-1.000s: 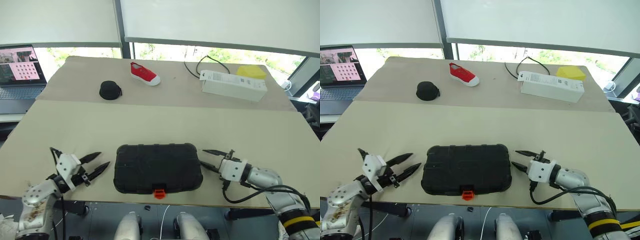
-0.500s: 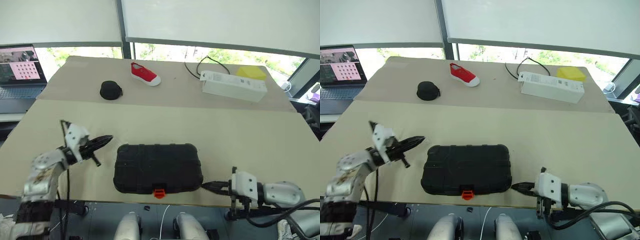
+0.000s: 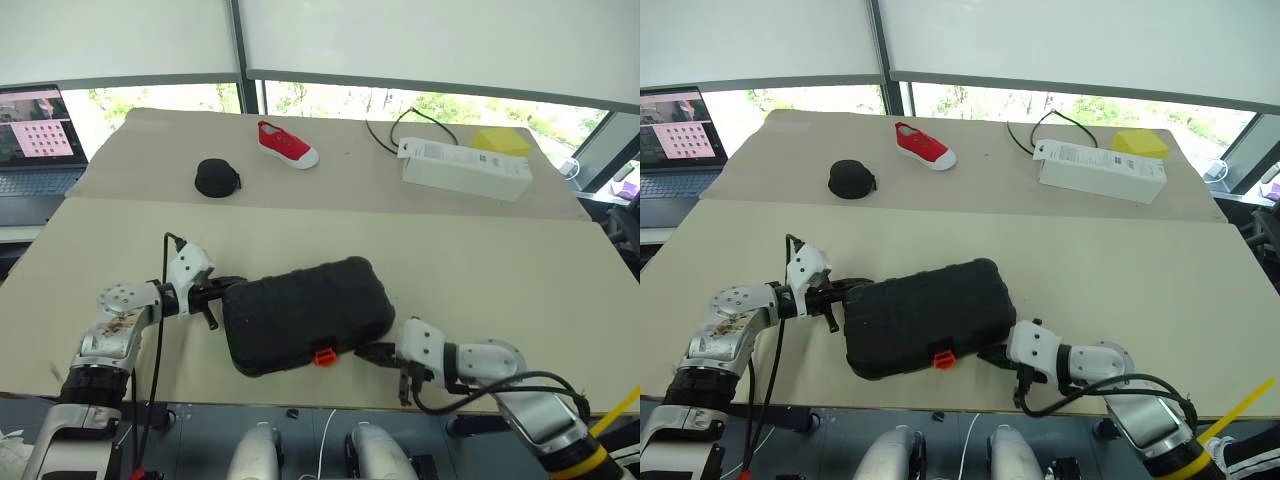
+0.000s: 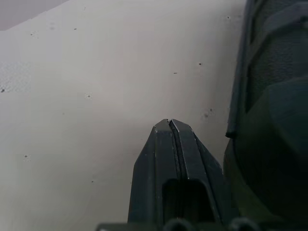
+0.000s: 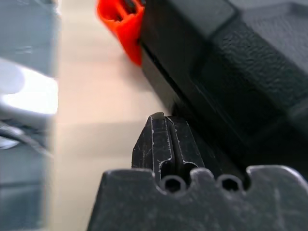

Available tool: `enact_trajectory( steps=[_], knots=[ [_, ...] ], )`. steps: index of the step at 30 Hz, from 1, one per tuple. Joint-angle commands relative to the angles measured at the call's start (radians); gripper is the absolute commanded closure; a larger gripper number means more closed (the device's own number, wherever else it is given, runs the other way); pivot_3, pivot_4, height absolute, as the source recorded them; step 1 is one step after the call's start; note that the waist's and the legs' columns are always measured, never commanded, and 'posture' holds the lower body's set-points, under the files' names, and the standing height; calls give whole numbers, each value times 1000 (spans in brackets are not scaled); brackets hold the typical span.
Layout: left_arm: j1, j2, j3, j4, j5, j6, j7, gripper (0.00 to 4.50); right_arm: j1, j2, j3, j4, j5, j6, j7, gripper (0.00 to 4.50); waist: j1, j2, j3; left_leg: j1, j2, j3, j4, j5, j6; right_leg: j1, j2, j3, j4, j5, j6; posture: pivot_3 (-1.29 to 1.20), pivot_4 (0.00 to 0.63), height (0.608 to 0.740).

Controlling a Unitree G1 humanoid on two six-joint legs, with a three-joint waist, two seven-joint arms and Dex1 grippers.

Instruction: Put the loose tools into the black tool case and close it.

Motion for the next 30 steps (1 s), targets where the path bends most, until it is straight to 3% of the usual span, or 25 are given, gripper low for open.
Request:
enact_trajectory(
  steps=[1, 13, 17, 22, 26, 30],
  knots=[
    [71, 1, 32, -81, -30, -1, 5, 4447, -109, 46, -38, 73, -28, -21, -33, 4500, -11, 0, 0, 1, 1, 0, 0, 0, 0, 0, 0, 0, 0, 0, 0, 0, 150, 740],
    [224, -31, 114, -309, -92, 111, 117, 4447, -346, 174, -54, 400, -83, -158, -31, 4500, 0, 0, 1, 0, 0, 0, 0, 0, 0, -1, -1, 0, 2, 0, -1, 0, 150, 740],
    [158, 4, 175, -272, -126, 141, 126, 4447, -323, 148, -94, 381, -51, -123, -6, 4500, 2, 0, 1, 0, 0, 0, 0, 0, 0, -1, -1, 0, 2, 0, -1, 0, 150, 740],
    [43, 87, 157, -239, -176, 182, -15, 4447, -229, 105, -116, 290, -25, -50, 27, 4500, 2, 0, 1, 0, 0, 0, 0, 0, 0, -1, -1, -1, 2, 0, -1, 0, 150, 740],
    [-60, 75, 89, -276, -251, 283, -115, 4447, -143, 96, -89, 222, -25, 1, 41, 4500, 1, 0, 1, -1, 0, 0, 0, 0, 0, -1, -1, -1, 1, 0, 0, 0, 150, 740],
    [-128, 14, -15, -269, -213, 272, -138, 4447, -123, 134, -70, 191, -33, 20, 21, 4500, -3, 0, 1, 0, 0, 0, 0, 0, 0, 0, 0, -1, 1, 0, 0, 0, 150, 740]
  ],
)
